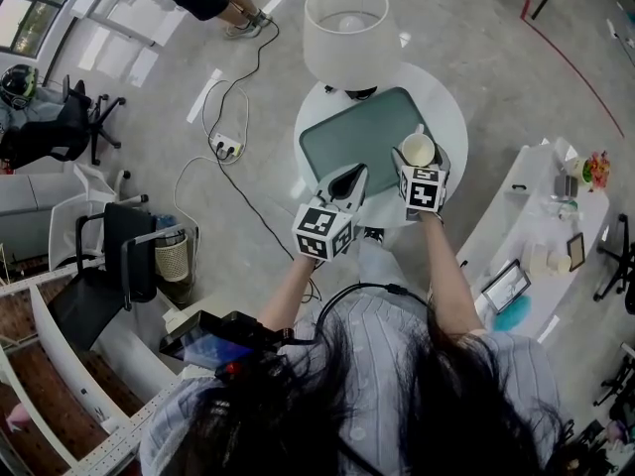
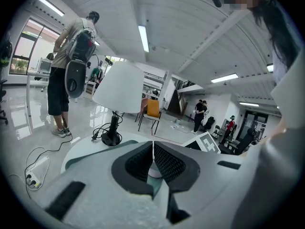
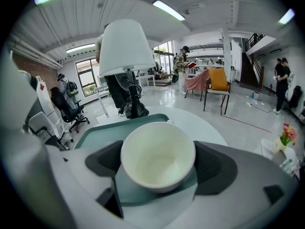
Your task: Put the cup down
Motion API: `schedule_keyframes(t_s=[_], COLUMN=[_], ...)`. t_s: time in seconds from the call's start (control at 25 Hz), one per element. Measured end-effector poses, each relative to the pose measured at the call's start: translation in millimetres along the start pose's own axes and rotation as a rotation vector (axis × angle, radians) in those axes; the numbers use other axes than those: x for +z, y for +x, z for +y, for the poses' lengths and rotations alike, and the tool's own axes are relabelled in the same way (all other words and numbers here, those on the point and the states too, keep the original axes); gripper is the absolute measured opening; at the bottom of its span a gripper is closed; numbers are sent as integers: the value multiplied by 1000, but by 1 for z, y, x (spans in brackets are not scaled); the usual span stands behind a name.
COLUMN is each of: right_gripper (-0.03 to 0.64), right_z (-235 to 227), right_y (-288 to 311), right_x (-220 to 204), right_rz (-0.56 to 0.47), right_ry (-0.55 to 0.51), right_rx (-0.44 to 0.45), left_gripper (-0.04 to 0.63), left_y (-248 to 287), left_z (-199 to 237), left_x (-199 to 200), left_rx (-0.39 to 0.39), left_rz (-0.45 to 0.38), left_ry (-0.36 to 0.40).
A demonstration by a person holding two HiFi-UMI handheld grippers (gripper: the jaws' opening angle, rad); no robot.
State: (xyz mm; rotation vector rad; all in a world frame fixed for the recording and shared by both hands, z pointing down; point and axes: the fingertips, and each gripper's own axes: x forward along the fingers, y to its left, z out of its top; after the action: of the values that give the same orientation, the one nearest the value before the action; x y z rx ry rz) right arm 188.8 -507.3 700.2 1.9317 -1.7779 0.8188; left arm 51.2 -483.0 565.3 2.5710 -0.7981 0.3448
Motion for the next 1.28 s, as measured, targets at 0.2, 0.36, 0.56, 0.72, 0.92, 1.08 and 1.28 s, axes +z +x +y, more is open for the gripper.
schedule_keyframes(t_s=[0.2, 0.36, 0.56, 0.72, 0.92, 1.08, 1.28], right_gripper=[430, 428, 428, 428, 426, 425, 423], right_z=[4, 8, 15, 20, 35, 53, 81], right_y=[-21, -39, -65, -83, -109, -131, -167], right_x=[15, 17, 24, 22, 18, 15, 4], right_rz=[-55, -76, -120, -144, -156, -161, -174], right_ry=[16, 20, 79, 167, 187, 154, 144], right_rx=[17, 37, 95, 140, 188, 217, 282], left_gripper=[21, 21, 21, 21, 21, 21, 21], left_y=[-7, -13, -22, -31, -53, -75, -108], left_z=[-7, -14, -22, -31, -47, -55, -72], left_x=[2, -1, 1, 0, 3, -2, -11], left_rx=[-3, -4, -1, 2, 3, 18, 39], left_rz=[-15, -21, -43, -57, -86, -103, -132], left_ry=[6, 7, 11, 14, 31, 37, 38])
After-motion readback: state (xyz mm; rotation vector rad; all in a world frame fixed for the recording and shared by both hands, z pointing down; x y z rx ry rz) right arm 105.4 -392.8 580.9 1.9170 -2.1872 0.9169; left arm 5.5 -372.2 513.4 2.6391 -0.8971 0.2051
